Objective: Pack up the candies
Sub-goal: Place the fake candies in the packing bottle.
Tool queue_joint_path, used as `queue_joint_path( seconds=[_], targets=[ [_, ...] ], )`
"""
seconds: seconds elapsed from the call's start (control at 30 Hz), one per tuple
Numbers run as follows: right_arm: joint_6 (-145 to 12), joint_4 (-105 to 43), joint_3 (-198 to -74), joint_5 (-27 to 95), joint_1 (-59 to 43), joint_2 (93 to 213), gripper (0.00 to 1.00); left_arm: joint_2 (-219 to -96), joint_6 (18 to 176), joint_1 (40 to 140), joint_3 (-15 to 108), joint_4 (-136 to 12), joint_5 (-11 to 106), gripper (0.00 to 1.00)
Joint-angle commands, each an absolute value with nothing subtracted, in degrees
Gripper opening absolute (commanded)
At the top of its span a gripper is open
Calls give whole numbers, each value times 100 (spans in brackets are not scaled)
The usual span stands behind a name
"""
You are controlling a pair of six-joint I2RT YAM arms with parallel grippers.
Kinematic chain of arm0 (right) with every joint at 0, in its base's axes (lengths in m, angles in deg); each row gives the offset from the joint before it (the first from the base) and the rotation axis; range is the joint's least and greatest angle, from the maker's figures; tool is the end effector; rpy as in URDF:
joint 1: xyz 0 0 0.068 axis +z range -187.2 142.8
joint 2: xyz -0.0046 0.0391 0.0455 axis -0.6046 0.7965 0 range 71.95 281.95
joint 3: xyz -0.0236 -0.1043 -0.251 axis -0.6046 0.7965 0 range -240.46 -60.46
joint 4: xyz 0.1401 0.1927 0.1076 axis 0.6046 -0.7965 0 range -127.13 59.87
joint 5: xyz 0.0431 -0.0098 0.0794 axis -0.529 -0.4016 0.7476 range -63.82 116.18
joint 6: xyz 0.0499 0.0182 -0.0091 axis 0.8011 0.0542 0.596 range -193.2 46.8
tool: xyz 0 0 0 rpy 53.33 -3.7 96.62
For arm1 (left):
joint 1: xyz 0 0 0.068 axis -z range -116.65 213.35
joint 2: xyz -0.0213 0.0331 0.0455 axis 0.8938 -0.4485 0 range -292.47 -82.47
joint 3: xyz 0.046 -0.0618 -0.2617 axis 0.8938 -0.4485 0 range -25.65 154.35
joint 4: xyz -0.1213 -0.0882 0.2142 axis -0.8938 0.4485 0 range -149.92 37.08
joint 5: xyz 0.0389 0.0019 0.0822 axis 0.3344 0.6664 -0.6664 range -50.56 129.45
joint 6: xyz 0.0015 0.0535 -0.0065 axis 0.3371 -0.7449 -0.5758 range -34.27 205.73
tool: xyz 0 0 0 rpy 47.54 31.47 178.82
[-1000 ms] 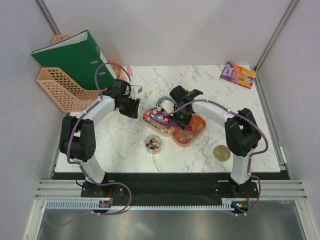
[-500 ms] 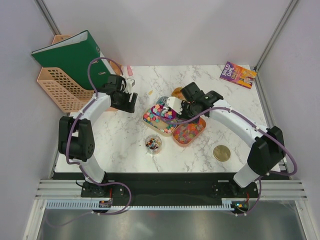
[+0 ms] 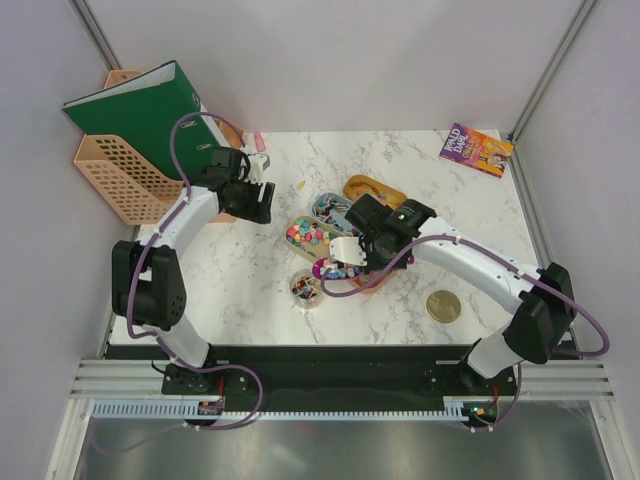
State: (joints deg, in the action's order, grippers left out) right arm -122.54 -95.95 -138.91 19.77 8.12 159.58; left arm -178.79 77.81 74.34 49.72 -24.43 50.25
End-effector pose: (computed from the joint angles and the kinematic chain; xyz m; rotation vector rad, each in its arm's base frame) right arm 0.2058 0.2026 0.2919 -2.1023 1.9669 -0.1744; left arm 0.3518 -0.0751 0.2535 0.4904 2.5027 -0.2615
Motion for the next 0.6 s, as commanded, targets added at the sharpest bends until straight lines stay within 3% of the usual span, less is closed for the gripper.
queue_joint_path(
  seconds=[0.0, 0.3, 0.57],
  targets=[
    [-12251, -10043, -14183, 1398, 1131, 16185, 0, -17512, 7809, 7443, 5029, -2388, 5114, 77],
    [-11890, -10887, -15369, 484, 1562, 17293, 0, -17195, 7782, 7443, 4739, -2520, 5034, 77],
    [-11899, -11371, -15687, -440, 1939, 17645, 0, -17019, 7861, 7443, 4624, -2581, 5070, 77]
  ],
)
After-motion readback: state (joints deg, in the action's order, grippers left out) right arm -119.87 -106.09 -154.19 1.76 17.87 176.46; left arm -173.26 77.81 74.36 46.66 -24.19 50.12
